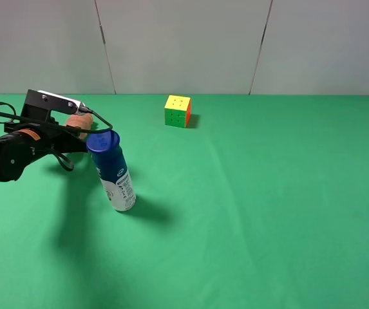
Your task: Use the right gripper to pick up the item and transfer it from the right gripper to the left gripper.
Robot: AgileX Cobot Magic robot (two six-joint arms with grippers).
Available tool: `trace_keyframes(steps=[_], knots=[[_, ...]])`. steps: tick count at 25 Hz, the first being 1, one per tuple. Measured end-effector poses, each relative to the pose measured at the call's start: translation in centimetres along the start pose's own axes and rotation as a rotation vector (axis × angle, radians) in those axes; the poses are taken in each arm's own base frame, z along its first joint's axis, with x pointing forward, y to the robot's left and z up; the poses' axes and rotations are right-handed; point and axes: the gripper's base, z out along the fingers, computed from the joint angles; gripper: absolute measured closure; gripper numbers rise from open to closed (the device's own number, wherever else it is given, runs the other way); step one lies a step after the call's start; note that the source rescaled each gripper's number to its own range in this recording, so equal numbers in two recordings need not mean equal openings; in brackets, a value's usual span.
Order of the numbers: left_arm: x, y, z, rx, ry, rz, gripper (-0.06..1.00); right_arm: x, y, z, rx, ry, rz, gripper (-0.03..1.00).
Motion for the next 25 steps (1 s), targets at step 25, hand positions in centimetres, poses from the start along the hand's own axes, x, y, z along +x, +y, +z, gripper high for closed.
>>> trace_keyframes(steps=[25], knots=[[-6.1, 1.6, -2.4, -0.065, -0.275, -0.089, 0.13, 0.0, 0.0, 0.0, 0.0, 0.0, 0.0, -0.03]])
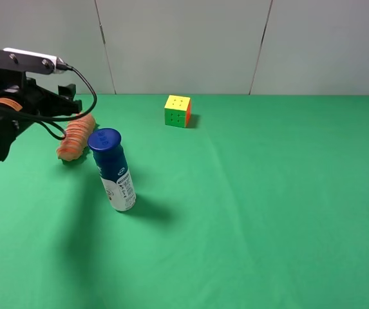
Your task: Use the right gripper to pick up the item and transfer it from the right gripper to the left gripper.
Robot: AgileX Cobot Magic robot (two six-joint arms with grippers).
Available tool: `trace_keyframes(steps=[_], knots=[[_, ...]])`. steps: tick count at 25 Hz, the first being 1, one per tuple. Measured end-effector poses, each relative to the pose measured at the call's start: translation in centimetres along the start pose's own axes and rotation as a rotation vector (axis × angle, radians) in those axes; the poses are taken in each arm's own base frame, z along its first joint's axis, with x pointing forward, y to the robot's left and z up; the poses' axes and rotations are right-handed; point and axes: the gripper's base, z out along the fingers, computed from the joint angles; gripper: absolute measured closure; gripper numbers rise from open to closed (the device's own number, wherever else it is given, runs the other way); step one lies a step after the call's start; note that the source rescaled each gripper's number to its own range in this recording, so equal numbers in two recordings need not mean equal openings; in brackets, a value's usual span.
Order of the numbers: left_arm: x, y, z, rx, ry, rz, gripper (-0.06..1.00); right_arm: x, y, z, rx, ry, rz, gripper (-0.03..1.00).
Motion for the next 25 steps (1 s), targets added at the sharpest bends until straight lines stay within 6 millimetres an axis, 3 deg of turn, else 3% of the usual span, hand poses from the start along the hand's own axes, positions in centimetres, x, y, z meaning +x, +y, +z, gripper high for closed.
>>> trace_keyframes(steps=[6, 13, 18, 25], knots=[[-4.2, 0.9, -1.4, -0.027, -0.091, -0.04, 0.13, 0.0, 0.0, 0.0, 0.0, 0.0, 0.0, -0.03], [-9.8, 2.3, -4.7, -0.034, -0.085, -0.046, 0.13, 0.0, 0.0, 0.0, 0.0, 0.0, 0.0, -0.03], [-13.3, 2.9, -7.9, 0.01, -0.017, -0.122, 0.13, 0.0, 0.0, 0.0, 0.0, 0.0, 0.0, -0.03], [-15.9, 3.0, -13.7, 0.148, 0.033, -0.147, 0.13, 0.0, 0.0, 0.0, 0.0, 0.0, 0.0, -0.03]])
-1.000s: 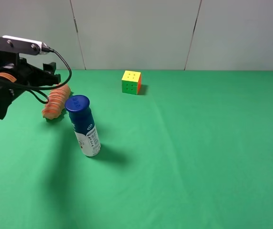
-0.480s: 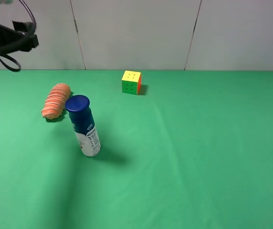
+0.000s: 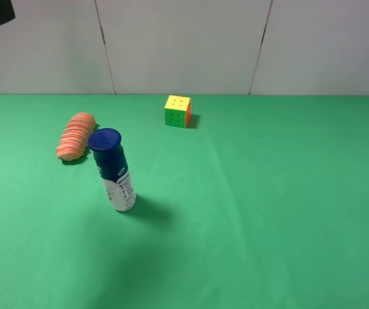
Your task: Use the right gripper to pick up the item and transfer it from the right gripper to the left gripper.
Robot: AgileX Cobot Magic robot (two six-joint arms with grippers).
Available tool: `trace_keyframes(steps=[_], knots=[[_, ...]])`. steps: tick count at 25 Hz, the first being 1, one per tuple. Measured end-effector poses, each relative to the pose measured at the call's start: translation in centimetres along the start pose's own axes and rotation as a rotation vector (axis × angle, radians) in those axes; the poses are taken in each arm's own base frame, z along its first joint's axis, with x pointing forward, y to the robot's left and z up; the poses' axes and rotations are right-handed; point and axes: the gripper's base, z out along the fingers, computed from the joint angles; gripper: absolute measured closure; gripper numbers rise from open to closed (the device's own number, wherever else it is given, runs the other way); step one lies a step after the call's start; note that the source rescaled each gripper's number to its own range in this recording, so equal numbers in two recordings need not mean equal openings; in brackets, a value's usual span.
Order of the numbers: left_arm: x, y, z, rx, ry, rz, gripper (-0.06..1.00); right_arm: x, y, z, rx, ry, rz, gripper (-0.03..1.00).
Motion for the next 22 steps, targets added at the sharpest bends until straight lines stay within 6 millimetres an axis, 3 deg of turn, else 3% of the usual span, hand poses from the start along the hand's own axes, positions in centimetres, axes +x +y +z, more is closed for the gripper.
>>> trace_keyframes(steps=[6, 15, 22], knots=[[-0.1, -1.1, -4.1, 0.125, 0.087, 0.002, 0.13, 0.0, 0.0, 0.0, 0.0, 0.0, 0.0, -0.03], [-0.1, -1.4, -10.7, 0.174, 0.078, 0.001, 0.13, 0.0, 0.0, 0.0, 0.0, 0.0, 0.0, -0.03], [2.0, -0.6, -15.2, 0.105, 0.179, 0.05, 0.13, 0.0, 0.0, 0.0, 0.0, 0.0, 0.0, -0.03]])
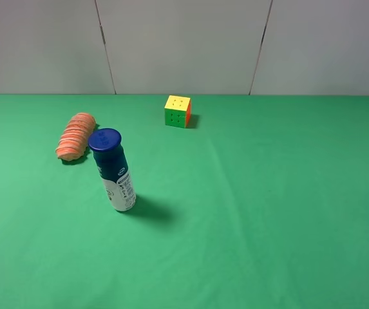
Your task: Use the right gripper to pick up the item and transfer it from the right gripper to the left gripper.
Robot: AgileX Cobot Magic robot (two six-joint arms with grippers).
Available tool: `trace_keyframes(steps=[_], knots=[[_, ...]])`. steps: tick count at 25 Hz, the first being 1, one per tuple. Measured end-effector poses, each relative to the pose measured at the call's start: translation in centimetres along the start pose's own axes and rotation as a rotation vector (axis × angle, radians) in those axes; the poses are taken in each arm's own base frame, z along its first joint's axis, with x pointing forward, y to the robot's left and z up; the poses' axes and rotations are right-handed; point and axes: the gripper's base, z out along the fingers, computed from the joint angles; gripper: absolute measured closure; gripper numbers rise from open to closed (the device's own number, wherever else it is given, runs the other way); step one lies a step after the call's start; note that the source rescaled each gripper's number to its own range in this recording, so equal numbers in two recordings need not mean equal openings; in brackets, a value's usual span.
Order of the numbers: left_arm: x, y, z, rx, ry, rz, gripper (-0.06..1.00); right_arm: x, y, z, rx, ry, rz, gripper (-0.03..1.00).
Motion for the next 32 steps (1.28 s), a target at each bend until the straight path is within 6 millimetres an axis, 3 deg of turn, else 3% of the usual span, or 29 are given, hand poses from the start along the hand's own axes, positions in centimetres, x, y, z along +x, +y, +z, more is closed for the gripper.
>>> trace_keyframes(steps=[7, 15, 22, 32], knots=[[2.3, 0.4, -1.5, -0.061, 0.171, 0.006, 0.13, 0.0, 0.0, 0.0, 0.0, 0.0, 0.0, -0.03], [3.4, 0.5, -1.7, -0.076, 0.284, -0.018, 0.13, 0.0, 0.0, 0.0, 0.0, 0.0, 0.0, -0.03], [6.1, 0.6, 0.3, -0.078, 0.373, -0.047, 0.13, 0.0, 0.0, 0.0, 0.0, 0.0, 0.0, -0.03], [6.0, 0.7, 0.4, -0.086, 0.352, -0.06, 0.13, 0.0, 0.0, 0.0, 0.001, 0.0, -0.001, -0.03]])
